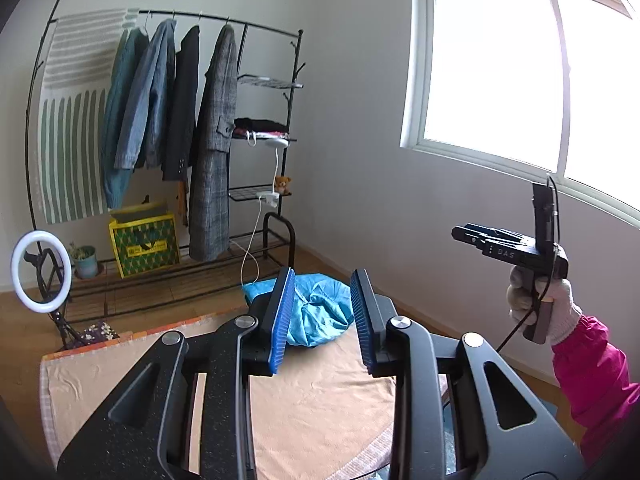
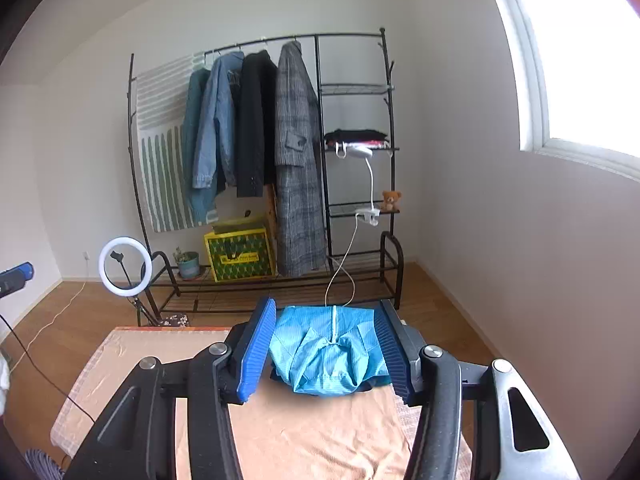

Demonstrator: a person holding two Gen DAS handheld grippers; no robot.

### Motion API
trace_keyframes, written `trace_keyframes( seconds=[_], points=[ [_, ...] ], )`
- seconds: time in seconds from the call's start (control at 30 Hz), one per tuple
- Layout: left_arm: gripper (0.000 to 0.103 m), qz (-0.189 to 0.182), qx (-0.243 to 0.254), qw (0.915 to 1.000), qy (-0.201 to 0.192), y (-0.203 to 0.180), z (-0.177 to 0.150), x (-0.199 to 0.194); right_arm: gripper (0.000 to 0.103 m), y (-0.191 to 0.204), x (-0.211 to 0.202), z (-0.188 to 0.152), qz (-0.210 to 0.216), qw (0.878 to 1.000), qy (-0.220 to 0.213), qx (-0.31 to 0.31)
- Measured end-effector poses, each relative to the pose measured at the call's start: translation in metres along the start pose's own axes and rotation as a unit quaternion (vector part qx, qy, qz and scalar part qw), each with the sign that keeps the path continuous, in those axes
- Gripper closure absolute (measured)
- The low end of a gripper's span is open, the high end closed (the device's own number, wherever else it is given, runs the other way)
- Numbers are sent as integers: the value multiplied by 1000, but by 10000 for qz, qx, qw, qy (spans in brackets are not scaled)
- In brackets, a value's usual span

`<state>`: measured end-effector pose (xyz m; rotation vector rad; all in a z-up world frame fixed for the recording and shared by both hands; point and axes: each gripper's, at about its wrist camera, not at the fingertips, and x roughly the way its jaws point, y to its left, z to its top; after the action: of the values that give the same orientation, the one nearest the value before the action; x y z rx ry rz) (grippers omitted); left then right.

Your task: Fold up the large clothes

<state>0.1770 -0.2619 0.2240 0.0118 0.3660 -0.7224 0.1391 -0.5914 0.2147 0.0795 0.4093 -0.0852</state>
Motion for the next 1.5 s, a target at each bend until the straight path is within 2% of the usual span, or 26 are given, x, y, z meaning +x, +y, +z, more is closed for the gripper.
trace_keyframes(
  seconds=[0.1,0.2,0.37,0.53,0.57,0.63,0.73,0.9,0.97,1.03,1.13,1.3,1.37,1.4,1.5],
  points=[
    [73,-83,-50,9999,44,-1,-4,-15,46,4,-13,-1,-52,10000,-3,-3],
    [58,-118,-112,9998,113,2,-16,-22,46,11,-18,-6,-51,10000,44,5],
    [58,-76,-121,9991,400,8,-51,-15,46,35,-13,-33,-291,9989,282,-248],
    [57,106,-156,9971,731,19,-97,9,43,58,2,-64,-433,9970,511,-398],
    [55,168,-173,9964,809,23,-110,17,37,62,7,-71,-462,9967,551,-372],
    [47,229,-215,9952,928,28,-128,31,33,69,16,-83,-430,9965,606,-380],
    [47,463,-135,9926,1111,35,-158,52,25,80,34,-103,-335,9956,746,-450],
    [47,634,-370,9872,1416,54,-198,83,22,92,65,-137,-429,9929,986,-508],
    [45,714,-397,9860,1451,58,-206,89,20,94,76,-149,-492,9922,1050,-458],
    [32,820,-389,9854,1441,61,-214,94,19,95,85,-159,-513,9917,1108,-406],
    [22,1020,-241,9852,1356,63,-223,99,17,95,99,-174,-527,9913,1171,-305],
    [18,1128,-75,9821,1504,65,-235,111,15,95,121,-198,-504,9900,1307,-160],
    [13,1127,-53,9820,1516,66,-237,113,15,96,127,-206,-524,9899,1312,-115],
    [10,1136,-55,9819,1514,67,-238,114,14,96,130,-210,-530,9899,1312,-77],
    [8,1190,-54,9810,1531,67,-241,115,9,96,134,-217,-523,9902,1298,-20]
  ],
)
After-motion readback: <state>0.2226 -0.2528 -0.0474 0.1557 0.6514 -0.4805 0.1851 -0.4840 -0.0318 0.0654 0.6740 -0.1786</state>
